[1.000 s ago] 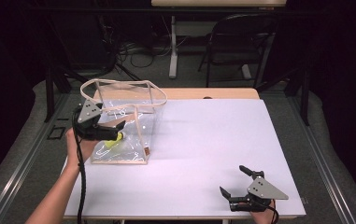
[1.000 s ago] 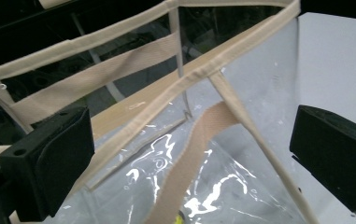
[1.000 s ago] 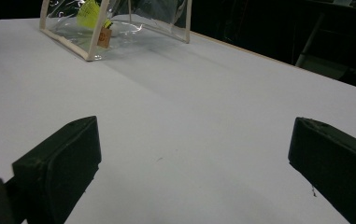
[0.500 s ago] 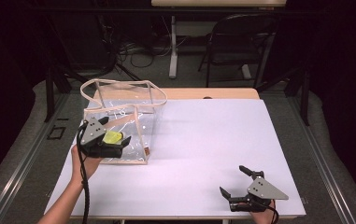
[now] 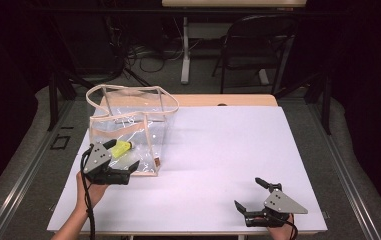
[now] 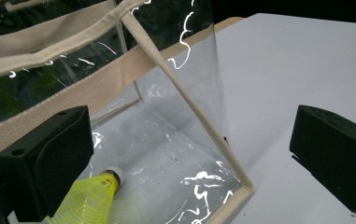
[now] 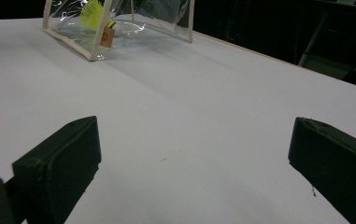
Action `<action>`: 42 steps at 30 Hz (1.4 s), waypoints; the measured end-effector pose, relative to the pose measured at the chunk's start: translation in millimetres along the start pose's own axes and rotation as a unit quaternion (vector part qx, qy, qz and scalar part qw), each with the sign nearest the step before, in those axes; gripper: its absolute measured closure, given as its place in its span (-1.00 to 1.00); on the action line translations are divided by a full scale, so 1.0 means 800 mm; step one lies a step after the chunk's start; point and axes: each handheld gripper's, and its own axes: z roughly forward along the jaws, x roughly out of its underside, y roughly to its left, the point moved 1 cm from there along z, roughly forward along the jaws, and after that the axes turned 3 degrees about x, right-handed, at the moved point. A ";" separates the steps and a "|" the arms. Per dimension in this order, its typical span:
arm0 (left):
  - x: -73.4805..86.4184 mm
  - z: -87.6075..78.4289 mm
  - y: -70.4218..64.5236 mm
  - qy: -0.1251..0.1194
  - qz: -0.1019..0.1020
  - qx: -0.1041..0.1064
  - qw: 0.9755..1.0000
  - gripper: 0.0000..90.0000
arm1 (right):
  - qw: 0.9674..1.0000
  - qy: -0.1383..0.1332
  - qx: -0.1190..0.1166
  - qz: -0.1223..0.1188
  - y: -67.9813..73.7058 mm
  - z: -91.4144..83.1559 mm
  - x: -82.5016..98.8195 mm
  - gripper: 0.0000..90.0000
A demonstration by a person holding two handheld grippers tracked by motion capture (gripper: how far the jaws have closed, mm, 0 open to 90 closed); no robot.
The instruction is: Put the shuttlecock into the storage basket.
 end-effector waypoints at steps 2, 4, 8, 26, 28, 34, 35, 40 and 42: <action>0.005 -0.001 -0.002 -0.001 -0.003 0.002 1.000 -1.00 | 1.000 0.000 -0.001 0.000 0.001 0.000 0.000 -0.96; 0.010 -0.003 -0.005 -0.004 -0.003 0.009 1.000 -1.00 | 1.000 0.000 -0.001 0.000 0.001 0.000 0.000 -0.96; 0.019 -0.006 -0.010 -0.010 -0.003 0.021 1.000 -1.00 | 1.000 0.000 -0.001 -0.001 0.001 0.001 0.000 -0.96; 0.068 -0.011 -0.032 -0.013 -0.017 0.038 0.999 -1.00 | 1.000 0.004 -0.002 0.000 0.003 0.002 0.001 -0.96; 0.072 -0.010 -0.035 -0.010 -0.016 0.040 0.999 -1.00 | 1.000 0.004 -0.002 0.000 0.003 0.002 0.000 -0.96; 0.083 -0.010 -0.042 -0.007 -0.020 0.043 0.999 -1.00 | 1.000 0.003 -0.001 -0.002 0.003 0.002 0.000 -0.96; 0.085 -0.010 -0.043 -0.007 -0.021 0.041 0.999 -1.00 | 1.000 0.003 -0.001 -0.002 0.003 0.002 0.000 -0.96; 0.094 -0.010 -0.053 -0.001 -0.015 0.045 0.999 -1.00 | 1.000 0.005 -0.003 -0.002 0.003 0.003 0.000 -0.96; 0.097 -0.013 -0.055 -0.004 -0.022 0.045 0.999 -1.00 | 1.000 0.004 -0.003 -0.003 0.004 0.003 0.000 -0.96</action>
